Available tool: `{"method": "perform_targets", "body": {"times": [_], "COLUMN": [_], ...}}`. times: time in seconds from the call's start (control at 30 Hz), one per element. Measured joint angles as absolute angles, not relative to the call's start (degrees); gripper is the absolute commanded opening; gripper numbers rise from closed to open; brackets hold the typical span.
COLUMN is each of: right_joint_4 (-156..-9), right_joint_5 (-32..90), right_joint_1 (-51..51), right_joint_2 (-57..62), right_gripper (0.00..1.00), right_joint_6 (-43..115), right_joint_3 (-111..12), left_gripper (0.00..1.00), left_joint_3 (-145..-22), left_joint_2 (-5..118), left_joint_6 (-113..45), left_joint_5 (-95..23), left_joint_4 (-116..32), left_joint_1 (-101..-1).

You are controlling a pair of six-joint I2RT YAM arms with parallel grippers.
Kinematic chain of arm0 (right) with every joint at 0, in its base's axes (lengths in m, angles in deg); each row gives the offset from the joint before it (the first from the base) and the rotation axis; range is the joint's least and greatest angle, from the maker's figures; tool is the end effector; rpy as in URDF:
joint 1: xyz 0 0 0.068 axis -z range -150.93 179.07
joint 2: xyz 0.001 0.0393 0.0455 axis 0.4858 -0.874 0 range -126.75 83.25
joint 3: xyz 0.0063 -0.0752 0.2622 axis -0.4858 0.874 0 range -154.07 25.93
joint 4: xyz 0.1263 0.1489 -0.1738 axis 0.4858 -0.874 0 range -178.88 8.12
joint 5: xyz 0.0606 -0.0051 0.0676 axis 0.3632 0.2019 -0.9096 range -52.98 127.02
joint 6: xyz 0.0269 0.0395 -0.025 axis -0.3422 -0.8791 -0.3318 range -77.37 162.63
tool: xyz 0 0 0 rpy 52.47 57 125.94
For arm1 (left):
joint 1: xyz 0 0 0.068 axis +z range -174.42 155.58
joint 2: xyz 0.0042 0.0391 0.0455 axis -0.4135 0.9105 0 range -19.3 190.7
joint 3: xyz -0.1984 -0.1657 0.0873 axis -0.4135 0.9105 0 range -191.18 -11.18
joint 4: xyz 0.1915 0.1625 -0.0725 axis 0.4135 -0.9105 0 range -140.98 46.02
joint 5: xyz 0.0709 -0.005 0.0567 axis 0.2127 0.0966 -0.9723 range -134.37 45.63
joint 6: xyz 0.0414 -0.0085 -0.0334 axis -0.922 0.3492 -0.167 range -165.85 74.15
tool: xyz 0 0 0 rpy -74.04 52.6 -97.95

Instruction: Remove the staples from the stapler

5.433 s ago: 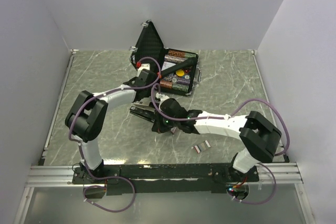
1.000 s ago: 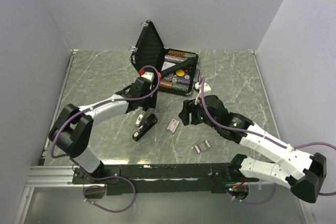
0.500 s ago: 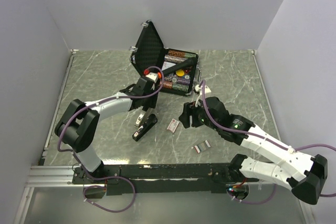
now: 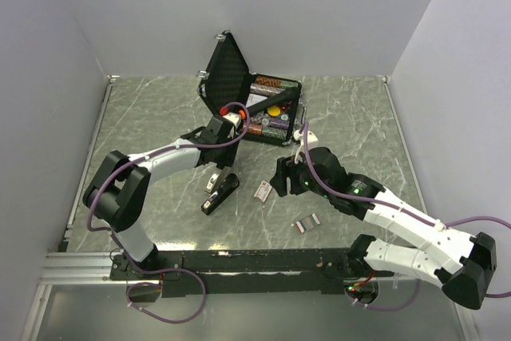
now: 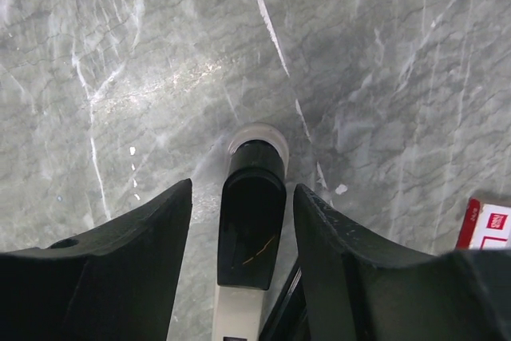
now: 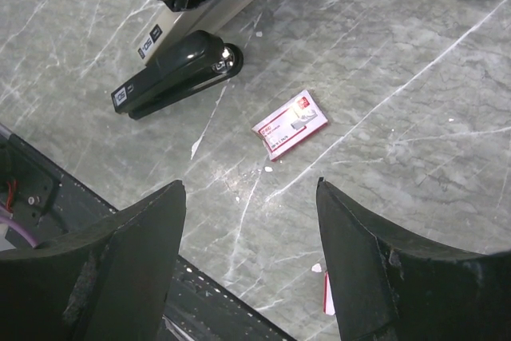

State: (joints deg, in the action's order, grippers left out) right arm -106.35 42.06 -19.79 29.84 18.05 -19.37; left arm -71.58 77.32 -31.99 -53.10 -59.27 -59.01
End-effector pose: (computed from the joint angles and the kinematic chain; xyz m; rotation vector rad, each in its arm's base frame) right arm 0.1378 0.1529 0.2913 -0.4124 2.1706 0.6453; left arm 0.2925 -0.1952 0.1941 0.3783 2.4347 -0.1815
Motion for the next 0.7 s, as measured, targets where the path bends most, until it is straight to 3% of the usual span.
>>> {"method": "perform_targets", "body": {"times": [0.17, 0.37, 0.47, 0.53, 0.7], "right_joint_4": [-106.35, -106.35, -106.35, -106.35, -106.24], "right_joint_5": [42.02, 41.88, 41.88, 41.88, 41.86], "right_joint_1": [-19.79, -19.79, -19.79, -19.79, -19.79], "right_joint_2": [29.82, 29.84, 29.95, 30.1, 30.61], "right_gripper": [0.74, 0.74, 0.74, 0.74, 0.74], "right_joint_6": [18.05, 18.0, 17.94, 17.81, 17.74], "right_joint_3": [-19.37, -19.37, -19.37, -19.33, -18.96], "left_gripper": [0.46, 0.4, 0.21, 0.01, 0.01], "left_joint_3": [-71.69, -71.93, -72.06, -72.3, -72.82], "left_joint_2": [77.34, 77.41, 77.8, 78.0, 78.04], "left_joint_6": [-32.79, -33.14, -33.28, -33.28, -33.32], "left_joint_5": [-52.9, -52.51, -52.14, -51.94, -52.38], "left_joint_4": [-60.06, -61.13, -61.22, -61.37, -61.98], "left_joint_1": [-58.69, -58.2, -58.14, -58.14, -58.1]}}
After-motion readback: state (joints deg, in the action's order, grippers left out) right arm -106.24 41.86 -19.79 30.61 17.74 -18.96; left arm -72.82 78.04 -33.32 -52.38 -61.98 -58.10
